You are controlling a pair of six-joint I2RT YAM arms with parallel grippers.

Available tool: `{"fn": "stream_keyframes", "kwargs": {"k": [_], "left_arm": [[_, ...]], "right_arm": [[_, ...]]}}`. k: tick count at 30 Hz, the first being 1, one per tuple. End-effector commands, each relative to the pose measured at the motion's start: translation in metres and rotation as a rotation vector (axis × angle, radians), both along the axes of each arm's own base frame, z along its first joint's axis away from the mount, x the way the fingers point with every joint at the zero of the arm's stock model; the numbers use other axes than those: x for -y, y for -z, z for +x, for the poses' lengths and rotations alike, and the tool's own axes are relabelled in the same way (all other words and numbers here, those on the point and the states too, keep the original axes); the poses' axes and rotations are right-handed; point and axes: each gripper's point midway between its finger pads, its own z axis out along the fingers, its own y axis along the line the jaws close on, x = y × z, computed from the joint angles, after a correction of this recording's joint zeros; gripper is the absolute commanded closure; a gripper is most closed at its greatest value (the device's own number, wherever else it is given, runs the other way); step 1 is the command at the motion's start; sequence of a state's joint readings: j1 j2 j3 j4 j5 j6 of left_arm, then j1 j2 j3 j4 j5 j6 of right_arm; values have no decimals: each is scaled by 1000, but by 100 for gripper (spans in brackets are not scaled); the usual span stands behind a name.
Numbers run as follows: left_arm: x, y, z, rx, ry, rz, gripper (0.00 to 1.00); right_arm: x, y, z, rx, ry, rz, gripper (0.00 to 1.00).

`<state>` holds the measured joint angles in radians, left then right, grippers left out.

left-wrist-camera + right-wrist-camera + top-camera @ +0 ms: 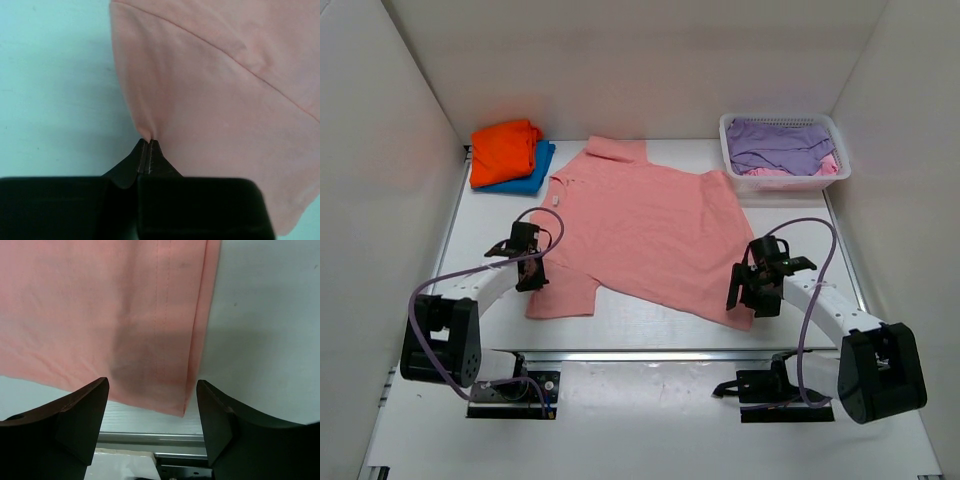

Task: Fold and stack the t-shirts
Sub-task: Grap the side of the flattened tshirt closest away from the robot with both arms

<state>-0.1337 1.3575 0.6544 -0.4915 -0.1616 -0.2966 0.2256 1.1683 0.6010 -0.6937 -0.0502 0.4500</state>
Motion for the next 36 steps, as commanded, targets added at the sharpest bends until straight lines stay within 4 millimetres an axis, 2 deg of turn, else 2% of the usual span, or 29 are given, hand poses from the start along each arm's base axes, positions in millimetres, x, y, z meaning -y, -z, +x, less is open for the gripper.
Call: {"fn": "stream_keyframes", "kwargs": {"k": [1,4,6,7,8,16,19,24,27,31,36], "left_arm": [[7,-26,-6,18,65,-11,100],[8,-50,-10,62,88,-5,100],[15,-65,-11,74,125,-17,100],[17,-71,-12,84,132,-27,100],[23,-78,-12,94,152,-42,100],[47,-118,-36,96,237,-130,100],[43,-123,-45,93,224,-145,100],[36,-145,-51,166,189,-112,100],[32,-149,-45,196,177,-97,100],[22,-153,-19,252,144,-84,100],[14,-152,23,291,119,-48,100]], "right_arm": [[7,-1,-1,0,40,-80,32],[6,6,-6,-27,37,-69,31],[8,13,-9,-55,25,-84,47],[9,14,-10,-65,14,-90,75],[8,14,-9,-66,8,-90,99],[-1,-14,-7,-47,-28,-3,100],[-3,-22,-14,-74,-54,6,100],[-5,-31,-36,-122,-90,18,100],[-4,-36,-44,-123,-99,44,100],[3,-38,-42,-126,-77,48,100],[13,-42,-17,-78,-52,78,100]]}}
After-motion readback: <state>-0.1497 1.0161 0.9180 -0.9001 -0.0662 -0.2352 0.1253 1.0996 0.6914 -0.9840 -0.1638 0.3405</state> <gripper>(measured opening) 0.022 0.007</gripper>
